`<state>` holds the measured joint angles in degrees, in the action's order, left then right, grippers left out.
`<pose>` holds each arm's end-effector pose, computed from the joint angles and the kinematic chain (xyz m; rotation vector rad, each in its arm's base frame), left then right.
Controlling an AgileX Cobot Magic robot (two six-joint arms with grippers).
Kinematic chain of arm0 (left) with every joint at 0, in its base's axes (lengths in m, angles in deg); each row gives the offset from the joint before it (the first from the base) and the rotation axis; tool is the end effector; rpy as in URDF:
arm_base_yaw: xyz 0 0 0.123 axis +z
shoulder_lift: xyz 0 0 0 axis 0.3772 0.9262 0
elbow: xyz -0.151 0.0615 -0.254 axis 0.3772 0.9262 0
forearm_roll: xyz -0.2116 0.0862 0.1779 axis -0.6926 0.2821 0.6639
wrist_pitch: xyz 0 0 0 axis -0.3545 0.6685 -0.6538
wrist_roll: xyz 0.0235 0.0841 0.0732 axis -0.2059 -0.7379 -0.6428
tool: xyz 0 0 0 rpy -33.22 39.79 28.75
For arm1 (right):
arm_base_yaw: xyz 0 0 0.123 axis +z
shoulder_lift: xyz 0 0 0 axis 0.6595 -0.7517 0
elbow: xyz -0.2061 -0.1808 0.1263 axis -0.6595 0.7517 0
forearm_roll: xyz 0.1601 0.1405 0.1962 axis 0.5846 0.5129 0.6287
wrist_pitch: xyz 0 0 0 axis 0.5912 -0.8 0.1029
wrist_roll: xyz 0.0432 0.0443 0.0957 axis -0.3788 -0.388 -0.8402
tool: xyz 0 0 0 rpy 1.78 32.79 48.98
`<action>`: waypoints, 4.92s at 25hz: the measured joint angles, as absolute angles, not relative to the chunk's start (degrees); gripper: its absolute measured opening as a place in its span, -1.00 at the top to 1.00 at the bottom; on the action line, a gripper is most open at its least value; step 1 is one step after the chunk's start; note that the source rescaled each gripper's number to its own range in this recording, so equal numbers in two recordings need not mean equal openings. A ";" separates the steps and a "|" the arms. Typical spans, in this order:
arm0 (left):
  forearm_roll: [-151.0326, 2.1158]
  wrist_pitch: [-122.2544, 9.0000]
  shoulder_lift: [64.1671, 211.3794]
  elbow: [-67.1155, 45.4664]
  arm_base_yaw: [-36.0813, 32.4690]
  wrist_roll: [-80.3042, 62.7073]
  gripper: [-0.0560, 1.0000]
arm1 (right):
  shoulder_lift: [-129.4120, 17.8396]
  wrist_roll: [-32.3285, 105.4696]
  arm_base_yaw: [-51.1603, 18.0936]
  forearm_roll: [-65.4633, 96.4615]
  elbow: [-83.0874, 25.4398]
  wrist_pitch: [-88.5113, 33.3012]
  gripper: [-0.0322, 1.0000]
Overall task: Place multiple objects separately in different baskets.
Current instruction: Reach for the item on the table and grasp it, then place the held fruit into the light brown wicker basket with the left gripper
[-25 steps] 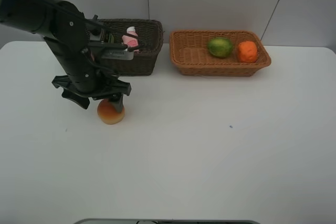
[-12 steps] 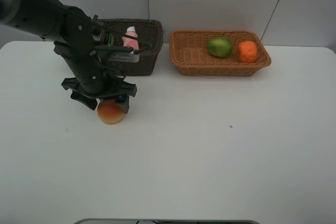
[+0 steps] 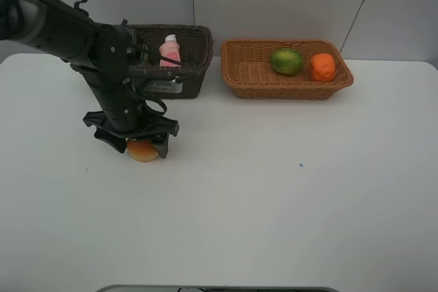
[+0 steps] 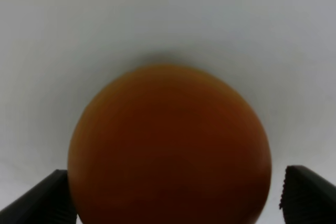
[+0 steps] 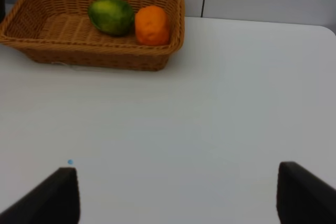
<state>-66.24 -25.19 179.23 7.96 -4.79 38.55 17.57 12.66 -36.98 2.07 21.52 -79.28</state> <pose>0.3324 -0.1757 0.0609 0.2536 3.0511 -0.1363 0.0294 -0.0073 0.2923 -0.0512 2.0178 -0.0560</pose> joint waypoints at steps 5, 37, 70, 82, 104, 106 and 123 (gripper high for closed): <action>-65.58 -25.52 179.50 7.96 -4.79 39.71 -1.00 | 17.57 12.66 -36.98 2.07 21.52 -79.28 -0.54; -63.62 -27.16 179.56 7.96 -4.79 42.89 -0.19 | 17.57 12.66 -36.98 2.07 21.52 -79.28 -0.54; -63.64 -19.25 172.81 -3.64 -9.58 42.50 -0.19 | 17.57 12.66 -36.98 2.07 21.52 -79.28 -0.54; -58.25 -40.13 175.23 -14.46 -16.94 36.98 -0.19 | 17.57 12.66 -36.98 2.07 21.52 -79.28 -0.54; -53.62 -79.92 194.14 -15.38 -16.92 36.76 -0.18 | 17.57 12.66 -36.98 2.07 21.52 -79.28 -0.54; -53.62 -79.92 195.76 -16.31 -16.92 36.74 -0.18 | 17.57 12.66 -36.98 2.07 21.52 -79.28 -0.54; -53.61 -73.47 199.36 -21.86 -16.69 36.74 -0.17 | 17.57 12.66 -36.98 2.07 21.52 -79.28 -0.54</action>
<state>-53.61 -73.47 199.36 -21.86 -16.69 36.74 17.57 12.66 -36.98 2.07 21.52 -79.28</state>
